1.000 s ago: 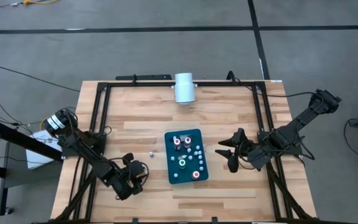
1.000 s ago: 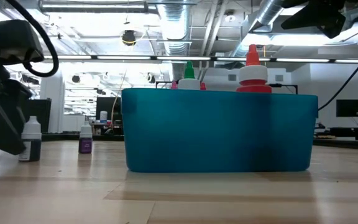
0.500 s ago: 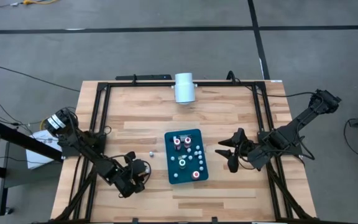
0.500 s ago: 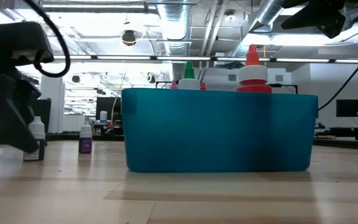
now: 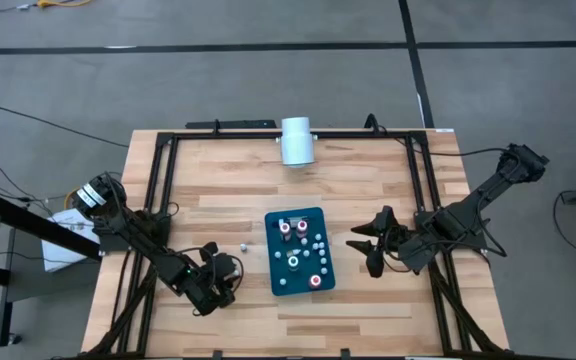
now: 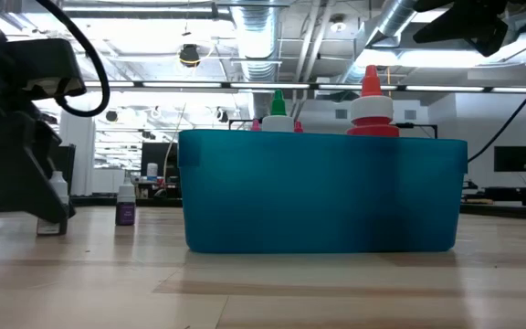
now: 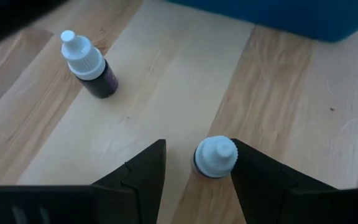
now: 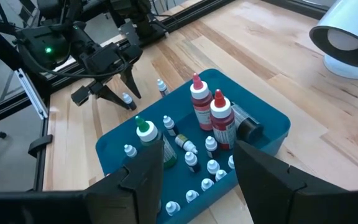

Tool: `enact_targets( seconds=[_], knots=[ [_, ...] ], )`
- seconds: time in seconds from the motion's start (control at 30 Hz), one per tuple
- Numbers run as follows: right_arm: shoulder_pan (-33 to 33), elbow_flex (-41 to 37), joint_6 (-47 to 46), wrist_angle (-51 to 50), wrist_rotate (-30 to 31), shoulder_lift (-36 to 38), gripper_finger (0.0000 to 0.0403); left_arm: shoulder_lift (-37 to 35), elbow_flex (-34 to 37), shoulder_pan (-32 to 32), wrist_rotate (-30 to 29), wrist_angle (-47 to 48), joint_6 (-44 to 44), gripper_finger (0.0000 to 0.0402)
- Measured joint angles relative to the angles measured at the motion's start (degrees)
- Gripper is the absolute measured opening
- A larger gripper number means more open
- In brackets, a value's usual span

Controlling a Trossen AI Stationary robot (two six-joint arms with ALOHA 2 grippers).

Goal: Pick & Place food coloring
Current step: Put the small red food coloring bottle into the blue bin

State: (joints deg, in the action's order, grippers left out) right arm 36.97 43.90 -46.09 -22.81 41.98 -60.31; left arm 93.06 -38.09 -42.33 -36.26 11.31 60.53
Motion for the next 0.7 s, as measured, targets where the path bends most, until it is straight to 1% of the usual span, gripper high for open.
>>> enact_targets(
  seconds=[0.33,0.4,0.53,0.7],
  knots=[
    [0.0,0.0,0.0,-0.02,-0.07,0.0,0.0182,-0.02,0.0,0.0,-0.11,-0.05,0.68,0.0165],
    [0.0,0.0,0.0,-0.02,-0.09,0.0,0.0182,-0.02,0.0,0.0,0.25,-0.05,0.73,0.0165],
    [0.0,0.0,0.02,-0.02,-0.11,0.0,0.0182,-0.02,0.0,0.0,2.84,-0.07,0.77,0.0165],
    [0.0,0.0,0.02,-0.02,-0.2,0.0,0.0182,-0.02,0.0,0.0,2.85,-0.07,1.73,0.0165]
  ],
)
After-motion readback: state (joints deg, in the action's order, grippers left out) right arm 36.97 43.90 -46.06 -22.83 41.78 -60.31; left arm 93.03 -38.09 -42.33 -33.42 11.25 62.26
